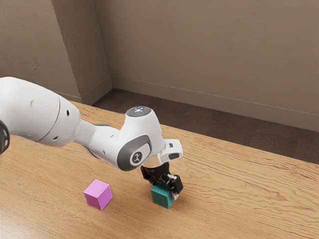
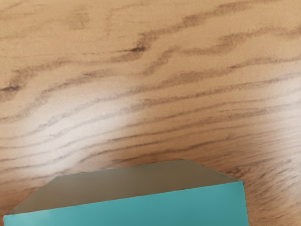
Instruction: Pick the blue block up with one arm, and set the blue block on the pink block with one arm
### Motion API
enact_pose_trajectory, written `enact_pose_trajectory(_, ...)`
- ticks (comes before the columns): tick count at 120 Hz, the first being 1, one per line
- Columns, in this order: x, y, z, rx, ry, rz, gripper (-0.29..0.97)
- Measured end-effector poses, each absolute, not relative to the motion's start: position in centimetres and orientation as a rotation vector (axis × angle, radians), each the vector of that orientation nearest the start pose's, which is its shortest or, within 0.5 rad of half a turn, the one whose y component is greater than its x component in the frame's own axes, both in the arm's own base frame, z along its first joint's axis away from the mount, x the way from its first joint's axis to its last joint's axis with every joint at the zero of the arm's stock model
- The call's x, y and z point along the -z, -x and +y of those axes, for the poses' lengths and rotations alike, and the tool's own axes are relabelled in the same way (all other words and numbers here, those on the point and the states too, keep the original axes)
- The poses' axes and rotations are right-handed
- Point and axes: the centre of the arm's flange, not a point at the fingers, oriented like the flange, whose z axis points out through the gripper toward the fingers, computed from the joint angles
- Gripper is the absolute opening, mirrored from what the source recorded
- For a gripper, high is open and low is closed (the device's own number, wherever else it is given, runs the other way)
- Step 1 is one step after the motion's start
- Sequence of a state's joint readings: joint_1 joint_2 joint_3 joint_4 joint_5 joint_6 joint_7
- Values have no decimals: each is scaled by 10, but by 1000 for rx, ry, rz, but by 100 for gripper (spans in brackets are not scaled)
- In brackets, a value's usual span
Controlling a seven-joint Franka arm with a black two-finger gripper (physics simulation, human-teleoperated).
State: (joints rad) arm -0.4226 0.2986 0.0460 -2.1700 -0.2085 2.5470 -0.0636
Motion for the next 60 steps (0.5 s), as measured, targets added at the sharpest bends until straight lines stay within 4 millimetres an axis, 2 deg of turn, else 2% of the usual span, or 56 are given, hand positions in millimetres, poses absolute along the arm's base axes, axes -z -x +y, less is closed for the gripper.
enact_pose_trajectory(26,-260,-532,-208,81,3253,245,43)
enact_pose_trajectory(39,-267,-532,-208,88,3253,238,33)
enact_pose_trajectory(51,-298,-532,-205,132,3264,226,32)
enact_pose_trajectory(60,-339,-533,-183,164,3266,177,32)
